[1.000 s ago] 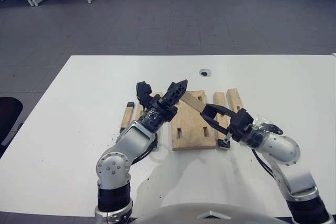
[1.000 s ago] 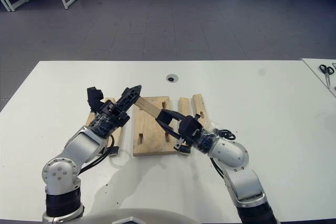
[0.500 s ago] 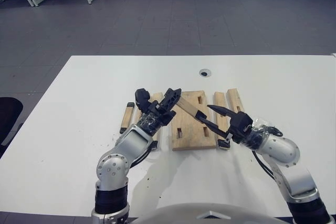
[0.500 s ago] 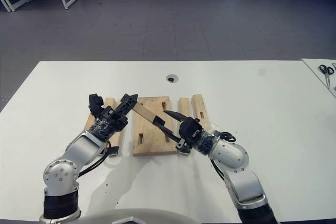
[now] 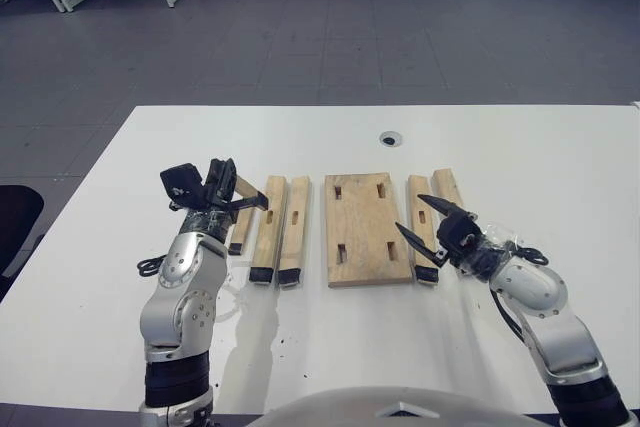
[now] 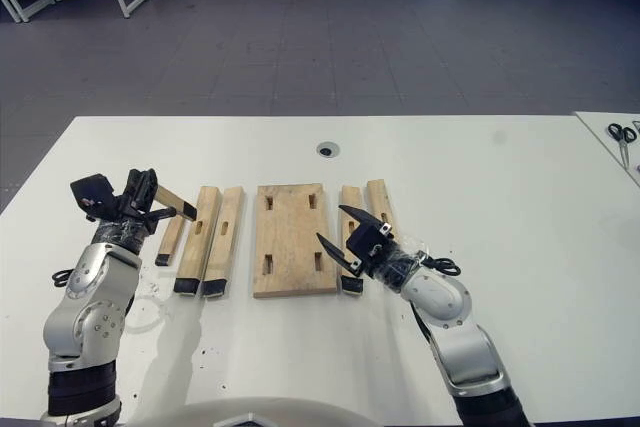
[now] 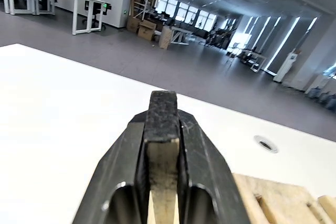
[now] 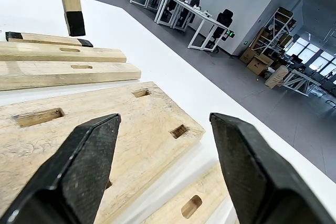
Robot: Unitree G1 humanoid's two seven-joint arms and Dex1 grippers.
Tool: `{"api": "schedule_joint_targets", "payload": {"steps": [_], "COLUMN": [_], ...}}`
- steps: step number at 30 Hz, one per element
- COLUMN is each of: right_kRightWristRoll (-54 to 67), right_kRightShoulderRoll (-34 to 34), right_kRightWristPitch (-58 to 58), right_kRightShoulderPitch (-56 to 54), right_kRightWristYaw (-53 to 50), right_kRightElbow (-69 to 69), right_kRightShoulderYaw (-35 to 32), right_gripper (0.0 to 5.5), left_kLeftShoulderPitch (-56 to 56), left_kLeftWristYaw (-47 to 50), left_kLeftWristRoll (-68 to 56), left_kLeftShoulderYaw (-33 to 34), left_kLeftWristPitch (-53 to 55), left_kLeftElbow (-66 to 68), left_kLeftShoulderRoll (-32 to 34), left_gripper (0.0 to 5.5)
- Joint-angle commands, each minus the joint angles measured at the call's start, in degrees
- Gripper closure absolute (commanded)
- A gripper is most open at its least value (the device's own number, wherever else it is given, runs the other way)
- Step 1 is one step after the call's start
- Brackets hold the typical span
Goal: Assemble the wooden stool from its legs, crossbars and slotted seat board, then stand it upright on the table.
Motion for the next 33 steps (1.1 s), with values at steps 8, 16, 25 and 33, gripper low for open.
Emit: {"api": "schedule_joint_targets", "payload": {"steps": [8,16,25,33], "right_kRightWristRoll": [0.9,0.7,0.7,0.3], "right_kRightShoulderRoll": [-0.6,-0.6,-0.9,-0.8], "right_kRightWristPitch": [1.8,1.7,1.5,1.3], "right_kRightShoulderPitch": [0.1,0.5,0.9,0.5], "right_kRightWristYaw": [0.6,0.8,1.1,0.8], "right_kRightElbow": [-0.1,0.1,-0.1,0.3], "right_kRightShoulderYaw": [-0.8,-0.6,-0.9,-0.8], "right_gripper": [2.38,2.38,2.38,2.38], "left_kLeftShoulderPitch": [1.2,-0.5,1.3,4.8], "left_kLeftWristYaw": [-2.9,-3.8,-3.9,-3.3], "left_kLeftWristRoll": [2.7,4.2,6.6,13.6], "left_kLeftShoulderYaw": [-0.3,0.3,-0.4,-6.5], "left_kLeftWristPitch": [-2.2,-1.5,-0.1,9.9], "left_kLeftElbow": [3.1,2.5,2.3,2.4], "left_kLeftShoulderRoll": [-3.5,-2.7,-2.8,1.1], "left_gripper": [5.08,5.08,5.08,5.08]}}
